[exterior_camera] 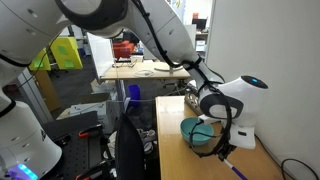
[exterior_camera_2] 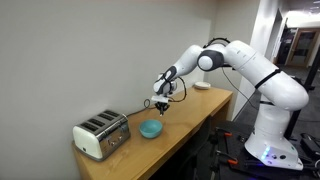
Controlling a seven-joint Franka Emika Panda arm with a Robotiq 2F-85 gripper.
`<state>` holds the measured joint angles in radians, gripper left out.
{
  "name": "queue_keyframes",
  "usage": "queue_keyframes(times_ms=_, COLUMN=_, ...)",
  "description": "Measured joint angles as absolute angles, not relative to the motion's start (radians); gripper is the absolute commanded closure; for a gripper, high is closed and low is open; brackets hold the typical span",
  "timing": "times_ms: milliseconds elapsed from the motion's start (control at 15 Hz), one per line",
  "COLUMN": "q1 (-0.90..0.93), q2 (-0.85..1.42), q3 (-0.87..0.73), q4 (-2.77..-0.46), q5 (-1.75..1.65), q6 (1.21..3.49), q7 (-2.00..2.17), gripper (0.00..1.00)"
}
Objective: Move the marker backwards
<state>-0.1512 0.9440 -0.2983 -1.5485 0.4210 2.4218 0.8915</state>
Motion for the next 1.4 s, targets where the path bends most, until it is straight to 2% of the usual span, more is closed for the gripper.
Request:
queue_keyframes(times_ms=267, q1=-0.16, q2=1.036, q3=-0.292, q4=-1.445, q5=0.416, q6=2.415, q7=0.892, gripper=0.94)
queue_keyframes(times_ms=333, q1=-0.162, q2=1.054, q3=-0.291, q4=-1.422, q5=0.416, q6=2.415, q7=0.892, gripper=0.62)
queue_keyframes(times_ms=400, q1=-0.165, q2=1.07, q3=-0.291, q4=-1.401, q5=0.416, q6=2.414, q7=0.892, gripper=0.61)
queue_keyframes(times_ms=467, q1=-0.167, q2=1.082, q3=-0.291, q4=-1.384, q5=0.416, q6=2.414, q7=0.892, gripper=0.56)
queue_keyframes(times_ms=933, q1=-0.166, q2=1.036, q3=-0.29, q4=-1.376, q5=0.385, q6=2.366, q7=0.885, gripper=0.02)
queue_keyframes(times_ms=1400, q1=-0.084, q2=0.798, q3=-0.288, q4=-1.608, q5=0.237, q6=2.366, q7=0.787, gripper=0.0)
